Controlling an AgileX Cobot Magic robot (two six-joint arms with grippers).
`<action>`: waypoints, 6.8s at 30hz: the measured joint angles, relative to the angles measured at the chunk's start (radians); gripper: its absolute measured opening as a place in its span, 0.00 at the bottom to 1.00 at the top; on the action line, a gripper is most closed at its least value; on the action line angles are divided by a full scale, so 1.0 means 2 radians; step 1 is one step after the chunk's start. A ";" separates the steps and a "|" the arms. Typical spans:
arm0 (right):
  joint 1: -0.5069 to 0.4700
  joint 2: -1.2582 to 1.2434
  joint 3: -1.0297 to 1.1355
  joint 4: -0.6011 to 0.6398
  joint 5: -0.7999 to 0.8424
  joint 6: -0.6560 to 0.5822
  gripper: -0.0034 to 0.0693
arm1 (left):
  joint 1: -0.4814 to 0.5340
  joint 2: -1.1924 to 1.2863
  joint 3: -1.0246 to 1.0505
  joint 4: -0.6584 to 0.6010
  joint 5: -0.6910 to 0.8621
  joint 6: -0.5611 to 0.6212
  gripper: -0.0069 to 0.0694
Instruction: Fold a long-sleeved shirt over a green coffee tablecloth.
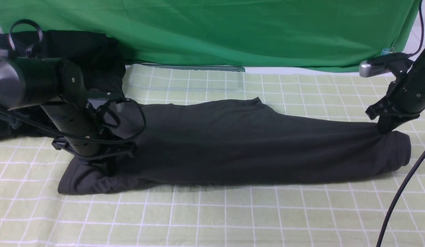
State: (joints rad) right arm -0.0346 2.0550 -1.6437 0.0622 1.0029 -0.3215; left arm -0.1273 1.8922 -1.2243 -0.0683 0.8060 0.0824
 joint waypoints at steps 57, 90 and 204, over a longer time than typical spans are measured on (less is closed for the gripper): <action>-0.051 -0.075 0.147 -0.067 0.099 0.137 0.43 | 0.007 -0.064 0.041 0.016 0.001 -0.041 0.09; 0.152 -0.004 0.091 0.040 -0.093 0.087 0.06 | -0.033 0.005 0.012 -0.058 -0.085 -0.065 0.09; 0.269 -0.256 0.161 -0.018 0.014 0.170 0.04 | -0.028 -0.030 -0.078 -0.138 -0.006 0.013 0.17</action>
State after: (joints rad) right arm 0.5034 1.5424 -1.3212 0.0261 1.0303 0.0183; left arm -0.1838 1.8324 -1.3799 -0.3444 0.7948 0.1087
